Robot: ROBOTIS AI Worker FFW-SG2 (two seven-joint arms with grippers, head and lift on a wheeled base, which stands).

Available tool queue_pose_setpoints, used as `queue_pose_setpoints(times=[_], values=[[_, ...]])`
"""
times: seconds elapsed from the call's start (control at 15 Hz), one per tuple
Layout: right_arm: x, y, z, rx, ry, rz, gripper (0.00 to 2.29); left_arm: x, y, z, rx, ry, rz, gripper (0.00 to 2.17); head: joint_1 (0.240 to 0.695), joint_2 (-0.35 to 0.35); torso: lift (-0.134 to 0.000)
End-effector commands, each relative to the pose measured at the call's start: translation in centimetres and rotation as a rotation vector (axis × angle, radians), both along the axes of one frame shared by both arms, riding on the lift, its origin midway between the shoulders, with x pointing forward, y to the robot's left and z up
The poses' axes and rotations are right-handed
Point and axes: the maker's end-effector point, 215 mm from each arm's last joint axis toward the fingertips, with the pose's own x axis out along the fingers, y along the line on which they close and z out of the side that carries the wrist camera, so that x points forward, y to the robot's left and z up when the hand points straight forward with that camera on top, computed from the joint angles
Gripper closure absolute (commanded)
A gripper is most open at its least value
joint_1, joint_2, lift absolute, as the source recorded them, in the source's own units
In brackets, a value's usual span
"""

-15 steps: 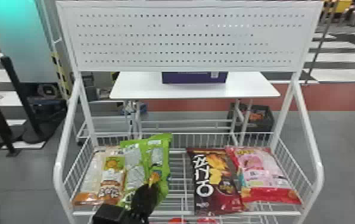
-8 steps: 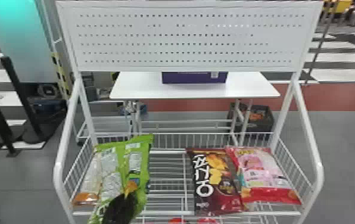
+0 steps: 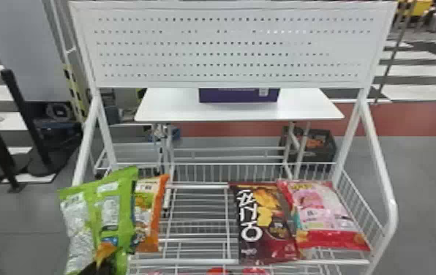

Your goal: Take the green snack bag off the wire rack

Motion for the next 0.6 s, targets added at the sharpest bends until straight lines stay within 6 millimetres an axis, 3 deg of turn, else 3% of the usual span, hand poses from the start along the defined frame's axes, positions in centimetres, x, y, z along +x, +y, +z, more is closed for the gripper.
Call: queue_pose_setpoints(times=[0.0,0.13,0.53], values=[[-0.1,0.0,-0.2,-0.002,0.004,0.000,0.17,-2.3,1.1,2.0,-0.041,-0.064,0.018,1.44,0.499,0.000,0.000],[-0.1,0.0,-0.4,-0.001,0.009,0.000,0.17,-3.3,1.2,1.9,-0.044,-0.060,0.020,1.44,0.499,0.000,0.000],[-0.4,0.1,-0.3,-0.001,0.011,0.003,0.17,-3.8,0.9,1.5,-0.040,-0.046,0.007,1.44,0.499,0.000,0.000]])
